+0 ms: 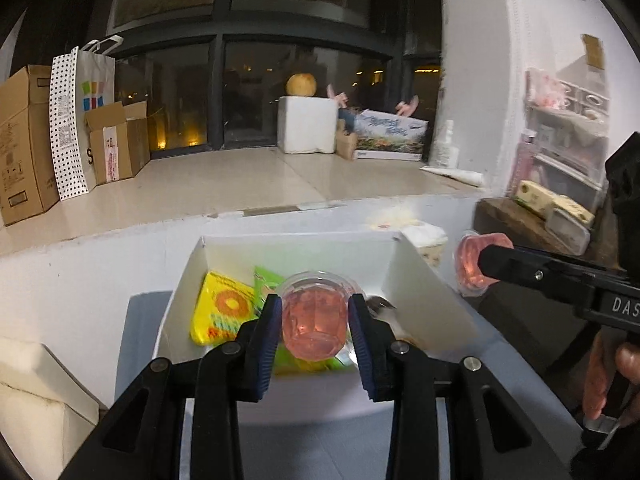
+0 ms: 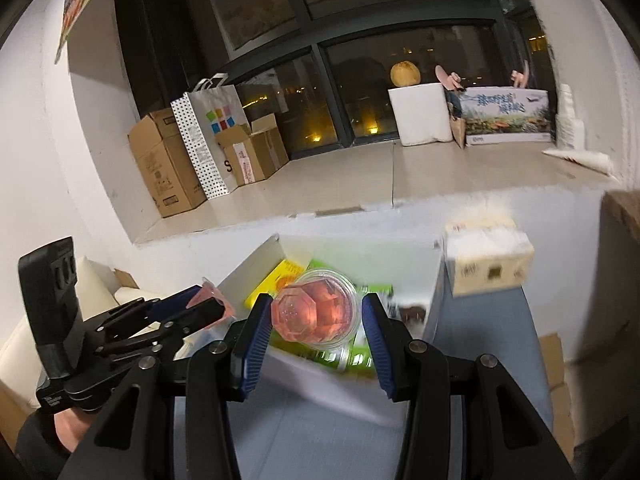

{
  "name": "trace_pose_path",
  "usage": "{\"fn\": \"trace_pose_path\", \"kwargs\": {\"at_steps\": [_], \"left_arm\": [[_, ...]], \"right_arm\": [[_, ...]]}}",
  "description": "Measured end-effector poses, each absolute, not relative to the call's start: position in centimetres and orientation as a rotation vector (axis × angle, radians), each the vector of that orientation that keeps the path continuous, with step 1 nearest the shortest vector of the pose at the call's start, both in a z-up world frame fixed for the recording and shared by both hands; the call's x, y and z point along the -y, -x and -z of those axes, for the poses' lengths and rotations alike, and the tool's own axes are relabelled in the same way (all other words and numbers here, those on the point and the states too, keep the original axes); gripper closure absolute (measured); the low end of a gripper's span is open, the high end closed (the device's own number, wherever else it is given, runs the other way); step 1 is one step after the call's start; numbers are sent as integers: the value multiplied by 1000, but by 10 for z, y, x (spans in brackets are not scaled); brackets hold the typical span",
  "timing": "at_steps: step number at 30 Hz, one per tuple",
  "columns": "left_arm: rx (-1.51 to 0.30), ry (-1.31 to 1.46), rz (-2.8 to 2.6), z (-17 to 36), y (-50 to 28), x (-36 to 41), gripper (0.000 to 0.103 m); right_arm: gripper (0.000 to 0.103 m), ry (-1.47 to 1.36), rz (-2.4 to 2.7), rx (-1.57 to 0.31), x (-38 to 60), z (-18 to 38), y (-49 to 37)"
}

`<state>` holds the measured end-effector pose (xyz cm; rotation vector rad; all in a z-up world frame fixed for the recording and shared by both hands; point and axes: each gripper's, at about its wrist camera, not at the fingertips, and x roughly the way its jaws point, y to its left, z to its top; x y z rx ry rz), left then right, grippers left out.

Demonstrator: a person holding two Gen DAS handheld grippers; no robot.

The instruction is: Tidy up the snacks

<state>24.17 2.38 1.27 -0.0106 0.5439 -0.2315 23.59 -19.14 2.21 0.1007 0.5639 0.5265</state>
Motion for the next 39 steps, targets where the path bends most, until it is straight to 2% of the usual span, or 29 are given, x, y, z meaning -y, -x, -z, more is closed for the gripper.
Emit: {"fn": "trace_pose_path", "kwargs": {"at_steps": [6, 7, 8, 9, 10, 16, 17, 18, 26, 30, 36, 39], "left_arm": [[-598, -4, 197, 5, -277, -24, 64], [-604, -1, 187, 7, -279, -25, 62], [-616, 2, 166, 9, -281, -26, 42], [-639, 17, 145, 11, -283, -27, 6], [-643, 33, 137, 12, -283, -29, 1], [-657, 19, 111, 16, -282, -30, 0], [-665, 20, 101, 17, -283, -31, 0], [-670, 22, 92, 17, -283, -31, 0], [-671, 76, 22, 13, -269, -38, 0], [-602, 54, -47, -6, -239, -41, 0], [-523, 88, -78, -30, -167, -40, 0], [-498, 108, -85, -37, -126, -36, 0]], "right_arm": [[53, -54, -503, -660, 179, 3, -277], [50, -50, -501, -668, 179, 7, -280], [41, -48, -489, -677, 180, 11, -282], [18, -47, -476, -673, 182, 13, -283], [9, -51, -465, -657, 185, 15, -281], [8, -65, -430, -697, 197, 20, -283], [7, -64, -426, -694, 198, 19, -282], [0, -63, -425, -689, 198, 19, -282], [0, 30, -395, -626, 187, 4, -267], [0, 106, -352, -488, 183, -28, -228], [0, 150, -235, -380, 196, -54, -157], [0, 104, -348, -403, 212, -53, -127]]}}
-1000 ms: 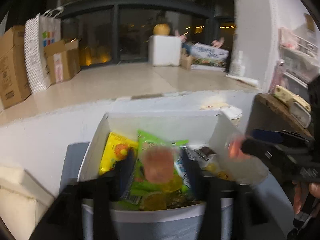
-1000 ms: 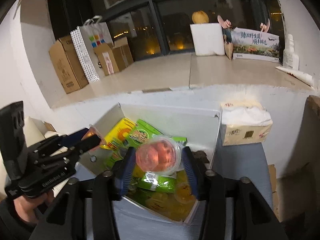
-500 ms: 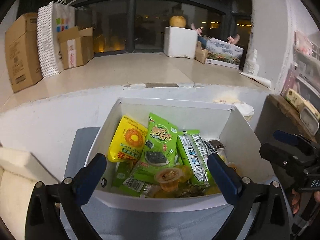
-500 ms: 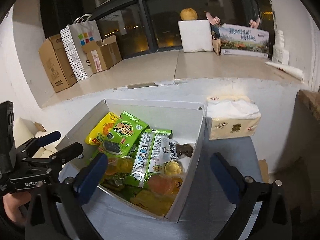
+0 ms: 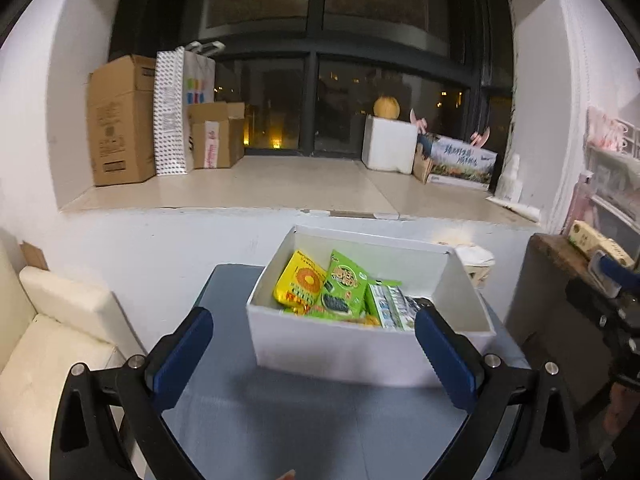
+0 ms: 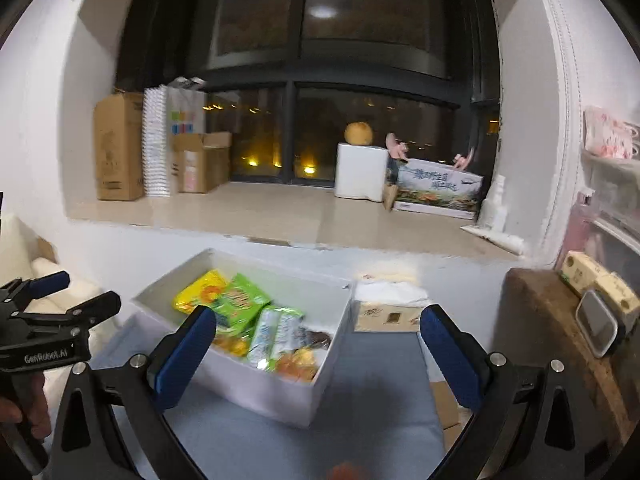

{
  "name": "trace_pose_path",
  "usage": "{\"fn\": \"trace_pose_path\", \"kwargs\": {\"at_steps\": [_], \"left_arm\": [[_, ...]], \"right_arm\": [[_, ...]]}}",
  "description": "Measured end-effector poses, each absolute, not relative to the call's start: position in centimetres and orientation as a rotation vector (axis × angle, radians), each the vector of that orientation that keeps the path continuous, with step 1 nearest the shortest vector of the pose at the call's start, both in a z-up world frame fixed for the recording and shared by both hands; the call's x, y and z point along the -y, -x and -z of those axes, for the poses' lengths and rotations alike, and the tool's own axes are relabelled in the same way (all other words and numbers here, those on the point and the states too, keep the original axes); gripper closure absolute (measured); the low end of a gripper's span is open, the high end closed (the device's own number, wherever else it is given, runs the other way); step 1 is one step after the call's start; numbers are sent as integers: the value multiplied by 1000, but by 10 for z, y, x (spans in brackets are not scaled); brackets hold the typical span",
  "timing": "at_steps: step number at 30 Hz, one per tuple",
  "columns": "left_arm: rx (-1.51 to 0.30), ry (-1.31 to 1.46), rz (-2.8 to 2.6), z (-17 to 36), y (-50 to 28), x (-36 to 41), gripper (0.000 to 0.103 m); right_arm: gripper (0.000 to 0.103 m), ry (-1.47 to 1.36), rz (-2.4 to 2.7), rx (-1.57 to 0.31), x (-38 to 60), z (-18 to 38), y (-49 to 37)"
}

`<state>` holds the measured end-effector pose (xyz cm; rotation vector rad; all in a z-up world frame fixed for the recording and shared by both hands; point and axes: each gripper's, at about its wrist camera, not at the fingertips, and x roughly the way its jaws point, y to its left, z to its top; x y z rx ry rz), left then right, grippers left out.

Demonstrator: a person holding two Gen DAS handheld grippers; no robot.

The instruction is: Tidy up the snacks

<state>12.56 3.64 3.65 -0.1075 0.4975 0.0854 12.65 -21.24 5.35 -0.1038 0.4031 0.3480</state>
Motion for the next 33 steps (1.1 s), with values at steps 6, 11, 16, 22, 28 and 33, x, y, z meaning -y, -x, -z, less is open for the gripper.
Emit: {"fn": "trace_pose_path", "kwargs": {"at_steps": [6, 11, 16, 22, 28, 33], "left_arm": [[-569, 146, -99, -41, -69, -27, 0], [-628, 135, -125, -34, -38, -19, 0], [-619, 123, -94, -38, -26, -13, 0], [-626, 120, -99, -39, -27, -12, 0], [-635, 104, -92, -38, -28, -8, 0], [-638, 99, -83, -36, -28, -6, 0]], "right_arm": [[0, 27, -442, -494, 227, -39, -81], [0, 11, -466, -563, 227, -20, -59], [0, 19, -526, -568, 218, -19, -48], [0, 18, -524, -562, 216, -21, -44], [0, 10, -512, -565, 218, -22, -45], [0, 3, -523, -565, 218, -23, -45]]}}
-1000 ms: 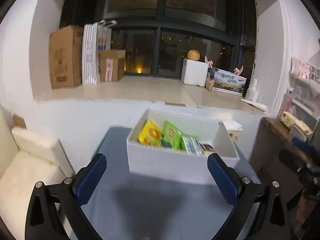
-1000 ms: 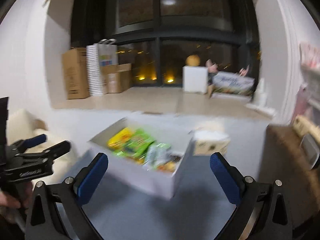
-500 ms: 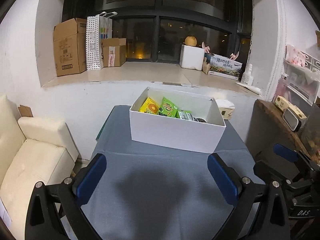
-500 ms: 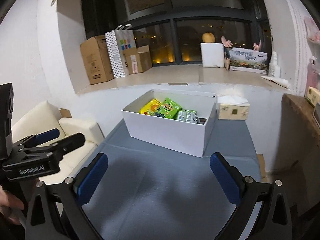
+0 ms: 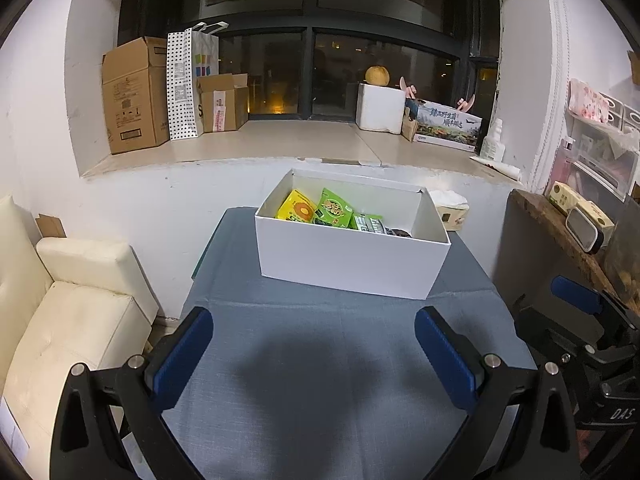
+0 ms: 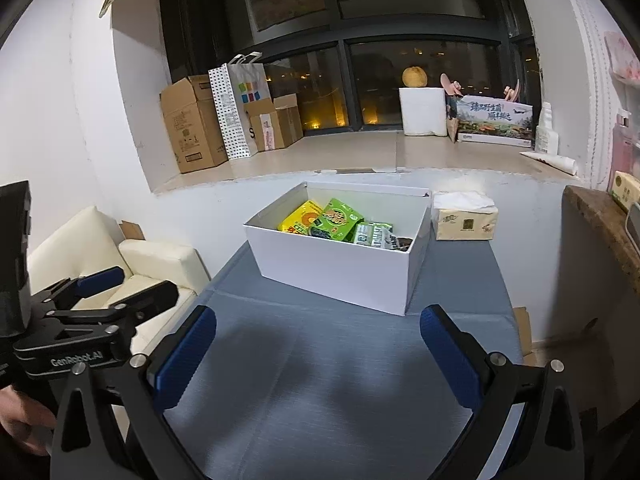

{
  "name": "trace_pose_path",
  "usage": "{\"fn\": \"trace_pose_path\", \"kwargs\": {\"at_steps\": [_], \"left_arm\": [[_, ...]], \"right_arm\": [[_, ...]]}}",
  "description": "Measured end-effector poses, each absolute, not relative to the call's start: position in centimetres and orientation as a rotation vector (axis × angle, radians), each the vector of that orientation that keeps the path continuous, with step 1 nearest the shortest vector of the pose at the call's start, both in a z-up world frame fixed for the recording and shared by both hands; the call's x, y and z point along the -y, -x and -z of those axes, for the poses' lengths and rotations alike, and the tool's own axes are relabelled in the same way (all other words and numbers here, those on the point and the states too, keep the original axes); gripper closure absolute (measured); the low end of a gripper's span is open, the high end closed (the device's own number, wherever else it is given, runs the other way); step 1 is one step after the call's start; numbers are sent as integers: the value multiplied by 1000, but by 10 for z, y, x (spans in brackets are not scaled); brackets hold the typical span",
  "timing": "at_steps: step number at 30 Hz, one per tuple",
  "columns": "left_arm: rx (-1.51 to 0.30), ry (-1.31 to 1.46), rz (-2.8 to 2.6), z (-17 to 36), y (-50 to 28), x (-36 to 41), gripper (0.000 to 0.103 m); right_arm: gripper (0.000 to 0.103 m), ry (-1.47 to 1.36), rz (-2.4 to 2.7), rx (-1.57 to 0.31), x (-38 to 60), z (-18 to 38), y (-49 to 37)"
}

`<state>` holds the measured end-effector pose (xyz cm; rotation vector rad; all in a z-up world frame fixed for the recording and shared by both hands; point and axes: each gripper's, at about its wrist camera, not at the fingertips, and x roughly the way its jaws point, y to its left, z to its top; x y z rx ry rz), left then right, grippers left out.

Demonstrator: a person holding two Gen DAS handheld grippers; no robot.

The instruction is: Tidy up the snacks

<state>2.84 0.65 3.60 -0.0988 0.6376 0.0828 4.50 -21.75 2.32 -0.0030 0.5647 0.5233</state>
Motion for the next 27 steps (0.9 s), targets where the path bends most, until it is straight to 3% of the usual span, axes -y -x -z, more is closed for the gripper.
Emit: {"fn": "trace_pose_path", "kwargs": {"at_steps": [27], "left_arm": [[-658, 97, -82, -31, -31, -6, 0]], "right_arm": [[0, -4, -513, -562, 222, -26, -45]]}}
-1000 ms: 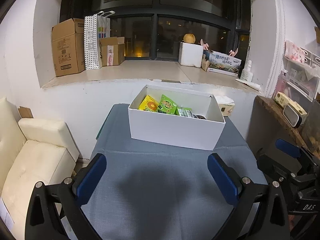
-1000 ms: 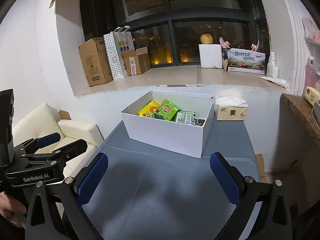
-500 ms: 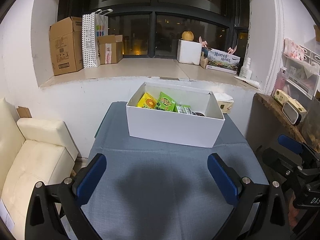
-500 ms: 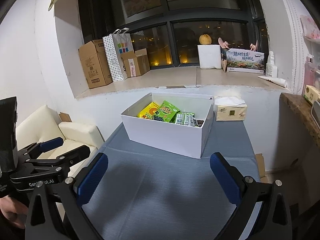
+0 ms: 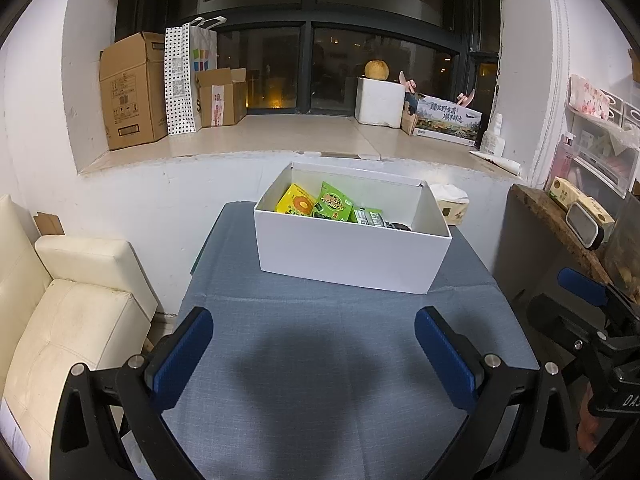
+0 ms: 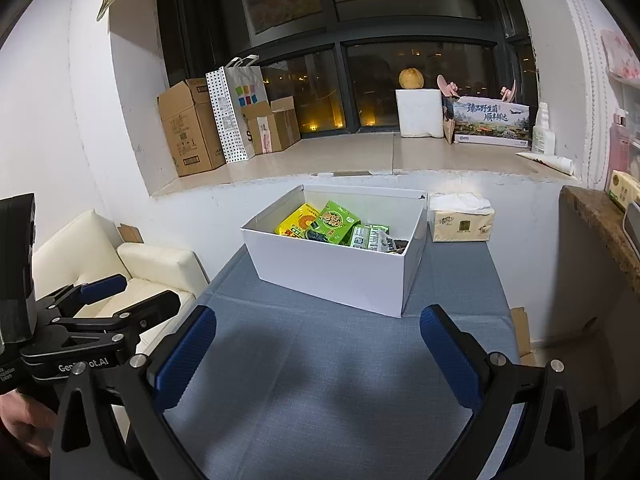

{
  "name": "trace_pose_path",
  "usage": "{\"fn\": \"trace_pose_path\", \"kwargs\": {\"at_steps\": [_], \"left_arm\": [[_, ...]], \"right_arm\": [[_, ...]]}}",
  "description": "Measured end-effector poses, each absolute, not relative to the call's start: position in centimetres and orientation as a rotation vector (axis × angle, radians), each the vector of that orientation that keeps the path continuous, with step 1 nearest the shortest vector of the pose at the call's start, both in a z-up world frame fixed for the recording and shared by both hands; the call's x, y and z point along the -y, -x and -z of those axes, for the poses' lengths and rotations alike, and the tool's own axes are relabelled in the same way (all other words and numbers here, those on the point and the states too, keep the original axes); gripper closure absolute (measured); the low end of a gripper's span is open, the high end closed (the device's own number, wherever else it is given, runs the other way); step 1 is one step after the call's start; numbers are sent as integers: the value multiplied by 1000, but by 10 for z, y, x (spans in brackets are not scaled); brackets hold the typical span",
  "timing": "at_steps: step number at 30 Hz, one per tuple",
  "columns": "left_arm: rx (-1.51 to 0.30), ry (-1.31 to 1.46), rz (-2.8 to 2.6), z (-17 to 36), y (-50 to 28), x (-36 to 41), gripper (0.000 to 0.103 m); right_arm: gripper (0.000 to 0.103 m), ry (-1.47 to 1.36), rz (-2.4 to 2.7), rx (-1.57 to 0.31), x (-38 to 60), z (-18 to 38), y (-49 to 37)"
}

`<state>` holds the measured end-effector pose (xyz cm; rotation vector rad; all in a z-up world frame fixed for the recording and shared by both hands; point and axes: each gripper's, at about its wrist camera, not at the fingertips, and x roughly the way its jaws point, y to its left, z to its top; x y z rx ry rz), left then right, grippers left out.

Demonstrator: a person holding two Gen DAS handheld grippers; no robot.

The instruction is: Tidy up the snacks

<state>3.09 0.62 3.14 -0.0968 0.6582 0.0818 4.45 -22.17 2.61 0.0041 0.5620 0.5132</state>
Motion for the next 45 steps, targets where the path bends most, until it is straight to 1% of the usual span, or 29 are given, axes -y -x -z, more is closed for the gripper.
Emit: {"fn": "trace_pose_path", "kwargs": {"at_steps": [45], "left_arm": [[-666, 70, -81, -29, -30, -3, 0]], "right_arm": [[0, -11, -532, -555, 222, -26, -43]]}}
